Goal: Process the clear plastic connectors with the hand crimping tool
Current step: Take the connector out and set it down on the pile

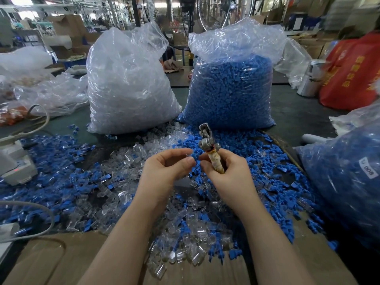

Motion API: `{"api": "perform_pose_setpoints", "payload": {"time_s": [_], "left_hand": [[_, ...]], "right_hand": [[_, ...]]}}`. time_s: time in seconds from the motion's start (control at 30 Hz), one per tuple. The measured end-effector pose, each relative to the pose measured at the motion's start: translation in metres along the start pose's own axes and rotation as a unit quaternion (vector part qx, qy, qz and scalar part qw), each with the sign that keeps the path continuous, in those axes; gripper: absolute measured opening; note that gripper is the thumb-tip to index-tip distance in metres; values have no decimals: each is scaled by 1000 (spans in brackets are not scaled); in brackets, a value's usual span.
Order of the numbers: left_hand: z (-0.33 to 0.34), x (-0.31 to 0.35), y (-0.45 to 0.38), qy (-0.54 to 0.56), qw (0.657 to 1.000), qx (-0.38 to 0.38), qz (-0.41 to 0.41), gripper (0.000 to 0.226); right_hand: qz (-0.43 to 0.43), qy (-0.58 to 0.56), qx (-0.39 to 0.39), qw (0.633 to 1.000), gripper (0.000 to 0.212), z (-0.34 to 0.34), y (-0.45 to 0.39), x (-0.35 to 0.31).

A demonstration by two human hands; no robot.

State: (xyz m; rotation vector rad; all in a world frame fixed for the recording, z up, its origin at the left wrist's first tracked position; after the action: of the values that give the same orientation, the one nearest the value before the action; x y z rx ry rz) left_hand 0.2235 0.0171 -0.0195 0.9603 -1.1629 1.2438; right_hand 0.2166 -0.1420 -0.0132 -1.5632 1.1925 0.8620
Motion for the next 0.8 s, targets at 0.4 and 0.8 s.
{"api": "perform_pose_setpoints", "payload": {"time_s": [0.4, 0.8], "left_hand": [[-15, 2, -3, 164, 985, 63, -2, 30], [1, 8, 2, -7, 999, 32, 17, 20]], "right_hand": [[8, 84, 18, 996, 5, -2, -2, 8], [-28, 48, 31, 998, 8, -3, 0, -3]]}}
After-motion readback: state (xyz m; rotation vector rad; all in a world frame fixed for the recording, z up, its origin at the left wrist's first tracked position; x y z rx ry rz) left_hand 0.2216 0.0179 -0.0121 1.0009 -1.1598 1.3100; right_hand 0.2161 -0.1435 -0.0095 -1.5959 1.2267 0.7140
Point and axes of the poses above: each hand's wrist, its own y-axis away from the middle knuckle, its own z-axis out of the palm, x = y × z, the point moved 8 cm from there along -y, towards the middle knuckle, and after that the axes turned 6 degrees about -x, right-handed, at the moved point
